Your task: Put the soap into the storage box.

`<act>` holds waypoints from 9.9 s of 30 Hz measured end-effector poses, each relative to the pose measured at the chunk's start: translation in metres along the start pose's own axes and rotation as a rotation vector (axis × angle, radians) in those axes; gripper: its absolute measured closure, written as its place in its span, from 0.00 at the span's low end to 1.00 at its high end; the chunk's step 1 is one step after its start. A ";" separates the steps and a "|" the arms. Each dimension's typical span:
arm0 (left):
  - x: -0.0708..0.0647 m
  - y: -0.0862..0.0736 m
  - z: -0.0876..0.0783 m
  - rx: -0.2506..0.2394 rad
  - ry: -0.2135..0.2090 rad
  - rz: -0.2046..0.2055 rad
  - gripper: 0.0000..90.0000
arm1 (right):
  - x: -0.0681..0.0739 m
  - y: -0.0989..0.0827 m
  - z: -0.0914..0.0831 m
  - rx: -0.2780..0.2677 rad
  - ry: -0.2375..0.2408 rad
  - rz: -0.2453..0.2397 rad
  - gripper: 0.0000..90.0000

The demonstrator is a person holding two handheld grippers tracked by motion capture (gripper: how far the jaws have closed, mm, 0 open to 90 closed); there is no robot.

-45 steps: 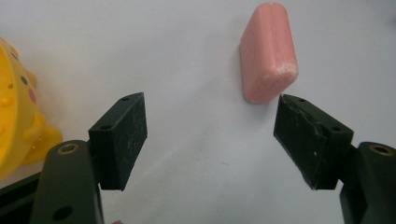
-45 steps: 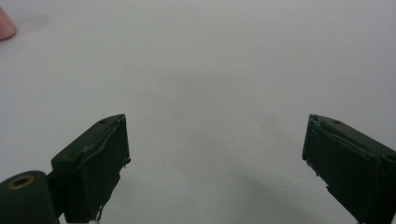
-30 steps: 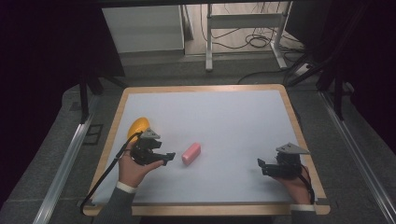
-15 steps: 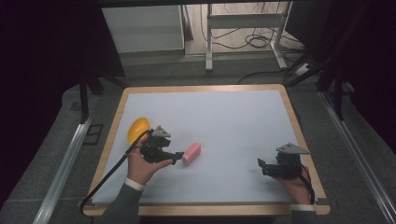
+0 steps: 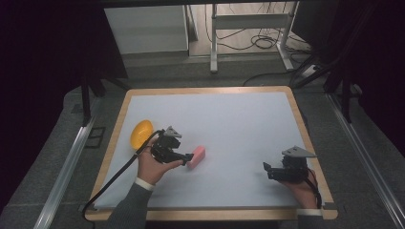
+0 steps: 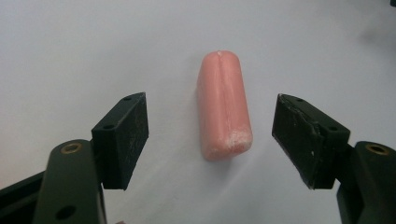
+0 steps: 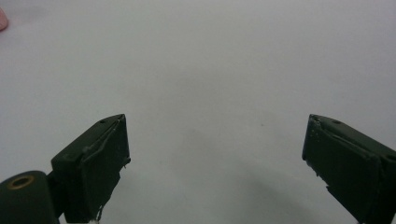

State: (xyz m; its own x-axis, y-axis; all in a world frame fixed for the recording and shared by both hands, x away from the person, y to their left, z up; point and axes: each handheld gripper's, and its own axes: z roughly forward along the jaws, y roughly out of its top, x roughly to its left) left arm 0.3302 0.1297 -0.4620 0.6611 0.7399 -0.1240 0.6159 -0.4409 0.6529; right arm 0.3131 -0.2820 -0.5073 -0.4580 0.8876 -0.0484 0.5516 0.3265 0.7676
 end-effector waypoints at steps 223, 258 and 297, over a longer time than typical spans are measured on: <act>0.066 -0.023 -0.042 -0.037 0.118 -0.202 0.67 | 0.003 -0.001 0.004 0.003 0.001 0.004 0.08; 0.104 -0.022 -0.058 -0.060 0.178 -0.283 0.67 | 0.002 -0.001 0.002 -0.004 0.000 0.007 0.08; 0.147 -0.037 -0.031 0.035 0.243 -0.368 0.67 | 0.002 -0.002 0.004 0.007 -0.003 0.001 0.08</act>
State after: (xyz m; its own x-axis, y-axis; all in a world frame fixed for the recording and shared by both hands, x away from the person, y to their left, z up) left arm 0.3916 0.2706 -0.4812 0.2780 0.9468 -0.1618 0.8084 -0.1397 0.5718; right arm 0.3142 -0.2795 -0.5117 -0.4553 0.8890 -0.0497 0.5570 0.3280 0.7630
